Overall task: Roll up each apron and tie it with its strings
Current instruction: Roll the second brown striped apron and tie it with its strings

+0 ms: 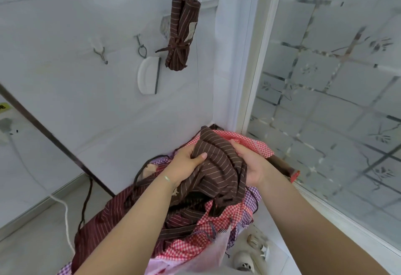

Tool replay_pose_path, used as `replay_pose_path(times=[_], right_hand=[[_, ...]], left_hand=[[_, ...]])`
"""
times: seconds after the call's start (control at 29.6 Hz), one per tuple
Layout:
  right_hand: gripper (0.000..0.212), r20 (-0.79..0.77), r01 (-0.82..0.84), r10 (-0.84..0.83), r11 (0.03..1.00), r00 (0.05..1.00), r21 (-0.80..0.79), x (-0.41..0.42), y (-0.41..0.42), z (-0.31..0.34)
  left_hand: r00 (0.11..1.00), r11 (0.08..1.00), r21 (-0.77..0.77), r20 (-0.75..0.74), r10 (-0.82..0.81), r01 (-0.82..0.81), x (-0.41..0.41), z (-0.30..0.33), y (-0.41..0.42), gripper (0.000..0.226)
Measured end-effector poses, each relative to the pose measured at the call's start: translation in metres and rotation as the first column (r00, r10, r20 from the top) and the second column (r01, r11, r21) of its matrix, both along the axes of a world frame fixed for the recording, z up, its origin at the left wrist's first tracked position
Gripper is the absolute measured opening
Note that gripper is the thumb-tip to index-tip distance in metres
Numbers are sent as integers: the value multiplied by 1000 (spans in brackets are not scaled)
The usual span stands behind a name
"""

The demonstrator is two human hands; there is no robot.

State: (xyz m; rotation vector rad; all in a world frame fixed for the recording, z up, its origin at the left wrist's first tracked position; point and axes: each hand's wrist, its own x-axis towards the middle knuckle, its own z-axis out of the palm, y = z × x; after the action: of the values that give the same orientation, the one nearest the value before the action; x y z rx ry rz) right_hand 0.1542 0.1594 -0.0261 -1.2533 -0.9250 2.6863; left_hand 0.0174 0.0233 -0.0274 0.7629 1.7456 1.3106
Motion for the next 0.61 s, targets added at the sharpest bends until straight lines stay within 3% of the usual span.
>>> replay_pose_path(times=[0.07, 0.14, 0.2, 0.27, 0.3, 0.34, 0.41, 0.47, 0.54, 0.61], right_hand=[[68, -58, -78, 77, 997, 995, -15, 5, 3, -6], [66, -114, -130, 134, 990, 984, 48, 9, 8, -4], [40, -54, -79, 98, 957, 994, 281, 5, 9, 4], [20, 64, 43, -103, 793, 993, 608, -3, 9, 13], [19, 89, 98, -218, 719, 972, 688, -6, 12, 15], [19, 80, 170, -287, 745, 955, 645, -7, 16, 19], [20, 53, 286, -310, 920, 949, 269, -6, 25, 24], [25, 61, 298, -297, 955, 953, -12, 2, 28, 31], [26, 36, 289, -287, 956, 957, -49, 8, 30, 35], [21, 11, 300, -303, 949, 953, 97, 13, 34, 47]], left_hand=[[997, 998, 14, -57, -59, 60, -1, 3, 3, 17], [989, 995, 31, -115, -95, 99, -1, 8, 8, 13], [968, 989, 49, -216, -126, 140, 3, 16, 14, 12], [946, 982, 66, -289, -151, 177, 10, 29, 22, 18], [944, 978, 89, -290, -156, 189, 14, 34, 26, 20], [945, 975, 110, -289, -153, 191, 16, 39, 30, 20], [943, 967, 151, -296, -152, 203, 21, 47, 35, 18], [937, 962, 169, -314, -155, 216, 21, 52, 39, 16], [927, 960, 163, -338, -161, 227, 20, 58, 40, 16], [914, 959, 149, -366, -173, 241, 19, 67, 43, 18]])
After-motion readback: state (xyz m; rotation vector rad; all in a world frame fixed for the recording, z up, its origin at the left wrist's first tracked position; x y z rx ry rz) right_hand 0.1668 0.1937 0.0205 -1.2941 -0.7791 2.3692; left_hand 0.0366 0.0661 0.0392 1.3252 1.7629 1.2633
